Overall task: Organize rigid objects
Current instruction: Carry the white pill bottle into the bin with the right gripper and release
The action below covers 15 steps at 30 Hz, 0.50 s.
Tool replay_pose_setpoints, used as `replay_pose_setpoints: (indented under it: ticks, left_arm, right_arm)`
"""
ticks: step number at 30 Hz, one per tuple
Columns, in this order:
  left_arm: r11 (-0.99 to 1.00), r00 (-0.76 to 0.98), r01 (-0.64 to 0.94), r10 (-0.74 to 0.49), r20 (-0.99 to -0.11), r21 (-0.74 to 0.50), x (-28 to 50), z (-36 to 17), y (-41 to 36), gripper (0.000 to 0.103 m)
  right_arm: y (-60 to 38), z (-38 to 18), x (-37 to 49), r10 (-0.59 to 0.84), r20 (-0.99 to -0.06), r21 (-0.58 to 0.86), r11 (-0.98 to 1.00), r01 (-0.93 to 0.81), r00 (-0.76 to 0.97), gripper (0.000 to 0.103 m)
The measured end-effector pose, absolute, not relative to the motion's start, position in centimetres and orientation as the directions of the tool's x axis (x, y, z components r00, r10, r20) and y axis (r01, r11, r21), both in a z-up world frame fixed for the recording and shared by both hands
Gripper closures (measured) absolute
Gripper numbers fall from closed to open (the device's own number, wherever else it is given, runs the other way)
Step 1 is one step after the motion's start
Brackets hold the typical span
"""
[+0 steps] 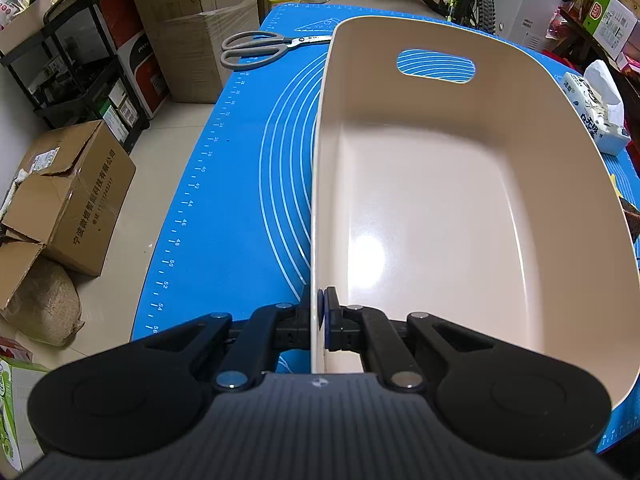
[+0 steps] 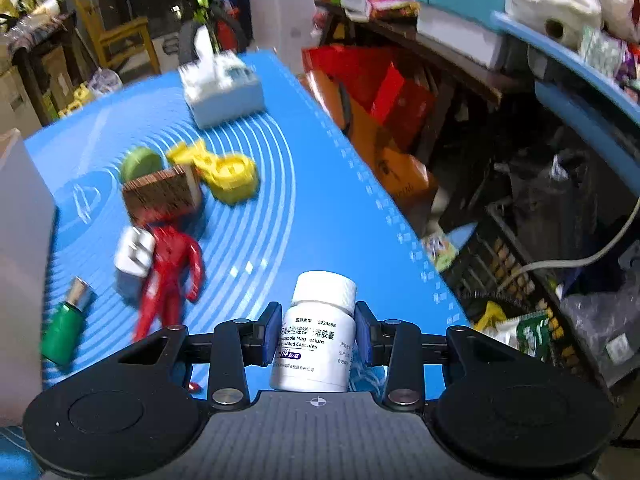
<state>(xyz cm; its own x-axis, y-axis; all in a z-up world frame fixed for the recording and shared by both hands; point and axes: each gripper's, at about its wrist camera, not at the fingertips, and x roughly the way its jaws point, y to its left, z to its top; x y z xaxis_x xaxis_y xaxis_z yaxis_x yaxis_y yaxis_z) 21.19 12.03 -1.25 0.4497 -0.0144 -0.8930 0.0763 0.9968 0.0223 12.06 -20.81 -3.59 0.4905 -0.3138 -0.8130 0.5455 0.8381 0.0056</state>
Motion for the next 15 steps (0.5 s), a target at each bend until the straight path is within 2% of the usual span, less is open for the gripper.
replay_pose_setpoints:
  ticks: [8, 15]
  left_arm:
    - [0.997, 0.451, 0.078, -0.013, -0.893, 0.025, 21.1, -1.3, 12.0, 0.097]
    - [0.997, 0.447, 0.074, -0.014, -0.894, 0.022, 21.2, -1.4, 12.0, 0.097]
  right_arm:
    - [-17.4, 2.2, 13.7, -0.289, -0.708, 0.051, 0.889, 0.454, 0.644, 0.058]
    - [-12.7, 6.6, 16.6, -0.173, -0.63, 0.115, 0.944, 0.311, 0.757, 0.058]
